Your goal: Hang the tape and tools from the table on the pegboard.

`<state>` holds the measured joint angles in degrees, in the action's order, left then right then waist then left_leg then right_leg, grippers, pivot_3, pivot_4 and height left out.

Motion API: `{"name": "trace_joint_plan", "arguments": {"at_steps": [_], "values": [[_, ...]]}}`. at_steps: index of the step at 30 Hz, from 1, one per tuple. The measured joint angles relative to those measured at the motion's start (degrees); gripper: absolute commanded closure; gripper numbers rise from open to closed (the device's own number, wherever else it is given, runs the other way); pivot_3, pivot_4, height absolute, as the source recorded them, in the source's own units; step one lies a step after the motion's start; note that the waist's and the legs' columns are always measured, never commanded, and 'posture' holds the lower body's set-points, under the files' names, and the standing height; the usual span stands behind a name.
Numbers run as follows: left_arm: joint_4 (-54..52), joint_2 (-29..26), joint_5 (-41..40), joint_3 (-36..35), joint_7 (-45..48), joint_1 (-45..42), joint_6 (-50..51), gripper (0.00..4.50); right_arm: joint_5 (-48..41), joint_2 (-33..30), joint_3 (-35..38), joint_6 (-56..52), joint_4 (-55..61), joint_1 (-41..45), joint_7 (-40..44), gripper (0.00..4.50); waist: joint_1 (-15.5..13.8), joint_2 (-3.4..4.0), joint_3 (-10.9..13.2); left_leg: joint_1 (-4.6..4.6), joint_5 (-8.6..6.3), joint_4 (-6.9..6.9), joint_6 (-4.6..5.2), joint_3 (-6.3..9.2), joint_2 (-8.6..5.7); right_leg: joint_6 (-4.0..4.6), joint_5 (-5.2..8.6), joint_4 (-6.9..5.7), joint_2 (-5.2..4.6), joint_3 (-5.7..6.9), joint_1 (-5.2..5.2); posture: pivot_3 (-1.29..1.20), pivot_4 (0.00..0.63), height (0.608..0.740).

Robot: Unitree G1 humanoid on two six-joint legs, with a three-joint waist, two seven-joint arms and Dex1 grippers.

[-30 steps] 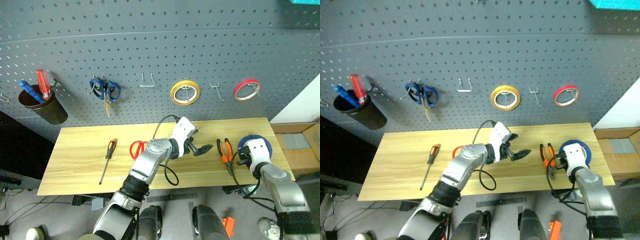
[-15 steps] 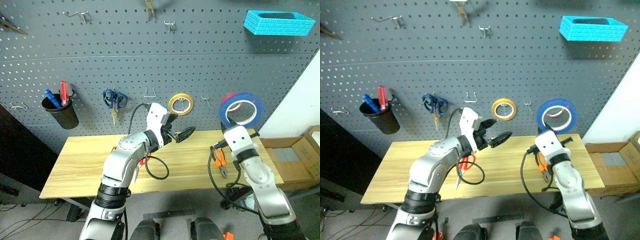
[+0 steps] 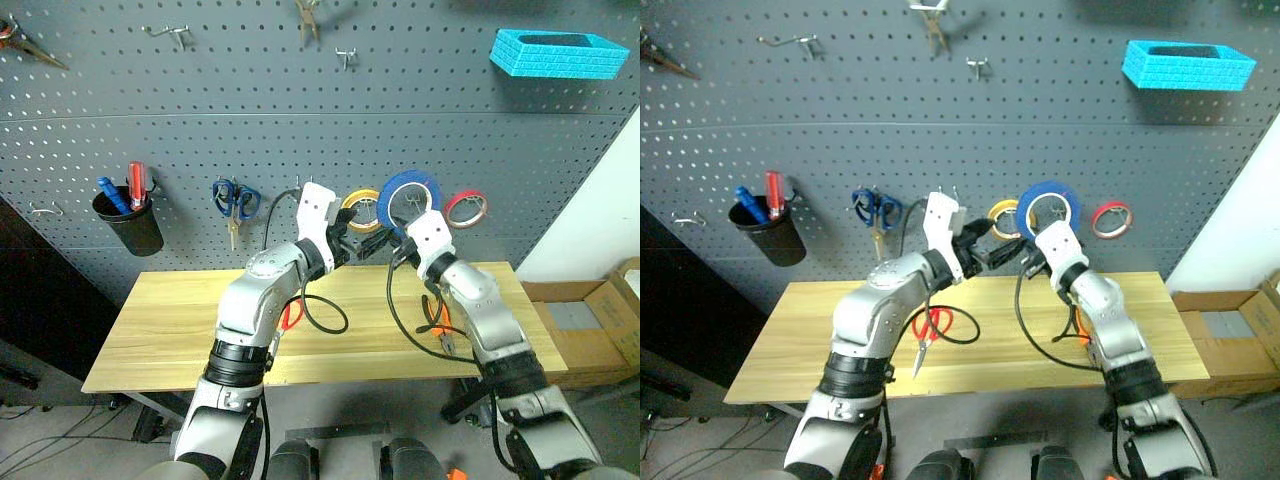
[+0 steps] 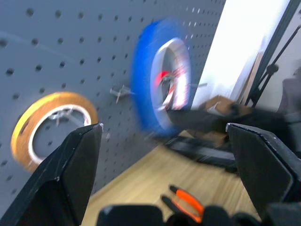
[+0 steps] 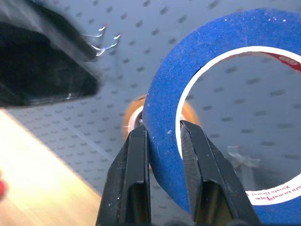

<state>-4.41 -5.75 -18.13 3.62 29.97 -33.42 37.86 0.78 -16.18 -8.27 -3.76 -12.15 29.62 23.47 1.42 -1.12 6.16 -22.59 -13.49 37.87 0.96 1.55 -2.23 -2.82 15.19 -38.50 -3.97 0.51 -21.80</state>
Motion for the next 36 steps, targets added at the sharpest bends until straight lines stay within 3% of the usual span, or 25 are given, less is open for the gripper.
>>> {"name": "trace_joint_plan", "arguments": {"at_steps": [8,14,18,24,29,36], "values": [[0.5,-0.2,0.1,0.5,-0.5,-0.1,-0.8,0.0,-2.0,-1.7,3.4,1.9,-17.2,11.0,2.6,4.14,0.1,0.02,-0.1,-0.06,0.08,0.03,-0.06,-0.04,-0.02,0.05,-0.04,-0.16,-0.03,-0.05,-0.17,0.02,0.0,0.74],[0.5,-0.3,0.1,0.5,-0.6,-0.1,-0.8,0.0,-1.9,-1.7,3.5,3.5,-19.7,11.9,2.7,4.14,0.0,0.03,-0.1,-0.07,0.26,0.06,0.0,-0.05,-0.03,0.04,-0.19,-0.21,-0.03,-0.08,-0.17,0.01,0.0,0.74],[0.5,-0.4,0.1,0.5,-0.6,-0.1,-0.9,0.0,-1.9,-1.6,3.5,3.2,-16.2,8.9,2.5,4.14,-0.1,0.03,-0.1,-0.08,0.32,0.06,0.0,-0.04,-0.02,0.04,-0.24,-0.19,-0.03,-0.06,-0.17,0.01,0.0,0.74],[0.6,-0.6,0.1,0.5,-0.5,-0.1,-0.9,0.0,-1.6,-0.9,3.4,-3.4,-1.9,0.3,0.8,4.14,0.1,0.06,-0.1,-0.29,0.32,0.0,-0.01,-0.07,-0.02,0.05,-0.24,-0.21,-0.03,-0.12,-0.45,0.0,0.0,0.74],[0.6,-0.7,0.0,0.5,-0.5,-0.1,-0.9,0.0,-1.5,-0.3,3.0,-8.0,8.2,-1.9,-1.0,4.14,0.2,0.1,-0.2,-0.27,0.32,0.01,-0.01,-0.07,-0.02,0.05,-0.25,-0.23,-0.03,-0.11,-0.43,-0.01,0.0,0.74],[0.9,-0.5,0.0,0.6,-0.4,-0.6,-1.0,0.0,-1.1,-1.5,3.6,-7.7,1.3,3.1,-1.0,4.14,0.2,0.09,-0.2,-0.24,0.4,0.06,-0.03,-0.1,-0.04,0.04,-0.33,-0.21,-0.02,-0.12,-0.4,0.0,0.0,0.74]]}}
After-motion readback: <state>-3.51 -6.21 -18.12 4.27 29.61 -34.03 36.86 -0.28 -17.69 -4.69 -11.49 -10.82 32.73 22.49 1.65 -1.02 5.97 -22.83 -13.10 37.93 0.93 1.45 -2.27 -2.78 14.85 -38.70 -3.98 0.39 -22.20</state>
